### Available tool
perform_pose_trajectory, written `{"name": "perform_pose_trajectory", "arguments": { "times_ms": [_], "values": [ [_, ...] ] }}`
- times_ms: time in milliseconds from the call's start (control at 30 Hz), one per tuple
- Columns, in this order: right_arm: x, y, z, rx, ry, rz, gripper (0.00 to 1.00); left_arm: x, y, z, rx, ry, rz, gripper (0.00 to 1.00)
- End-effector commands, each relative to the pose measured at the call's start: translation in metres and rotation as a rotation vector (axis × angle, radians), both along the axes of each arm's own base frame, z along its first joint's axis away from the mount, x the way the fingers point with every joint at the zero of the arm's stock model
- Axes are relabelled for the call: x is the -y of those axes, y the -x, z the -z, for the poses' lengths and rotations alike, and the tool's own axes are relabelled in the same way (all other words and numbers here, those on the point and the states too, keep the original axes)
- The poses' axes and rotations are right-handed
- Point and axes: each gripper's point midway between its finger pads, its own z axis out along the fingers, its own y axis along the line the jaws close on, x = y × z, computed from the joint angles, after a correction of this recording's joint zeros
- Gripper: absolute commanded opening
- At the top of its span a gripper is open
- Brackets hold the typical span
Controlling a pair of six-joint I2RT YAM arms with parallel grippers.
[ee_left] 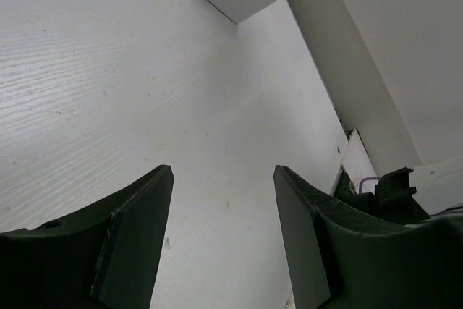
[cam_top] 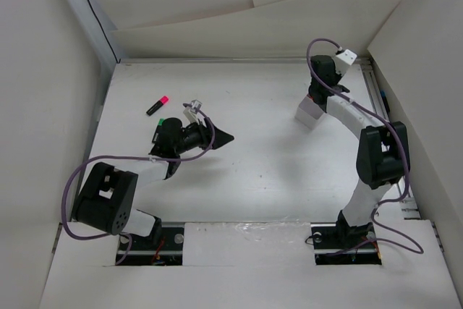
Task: Sort the stationery into containers
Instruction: Place the stationery in the storage box.
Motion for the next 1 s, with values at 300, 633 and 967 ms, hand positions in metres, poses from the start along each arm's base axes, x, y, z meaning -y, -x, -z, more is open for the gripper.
{"name": "perform_pose_trajectory", "arguments": {
  "times_ms": [300, 633, 967],
  "values": [
    [-0.026, 0.013, -0.069, 0.146, -0.042, -0.061, 0.47, -0.004, -0.021, -0.010, 0.060, -0.031, -0.066, 0.53],
    [-0.066, 0.073, -0.094, 0.213, -0.174, -0.248, 0.56, -0.036, -0.046, -0.005, 0.004, -0.145, -0.309, 0.53],
    [-0.152, 0.146, -0.072, 0.154, -0.360, -0.636, 0.00, -0.097, -0.083, -0.030, -0.082, -0.223, -0.712, 0.47]
  ]
}}
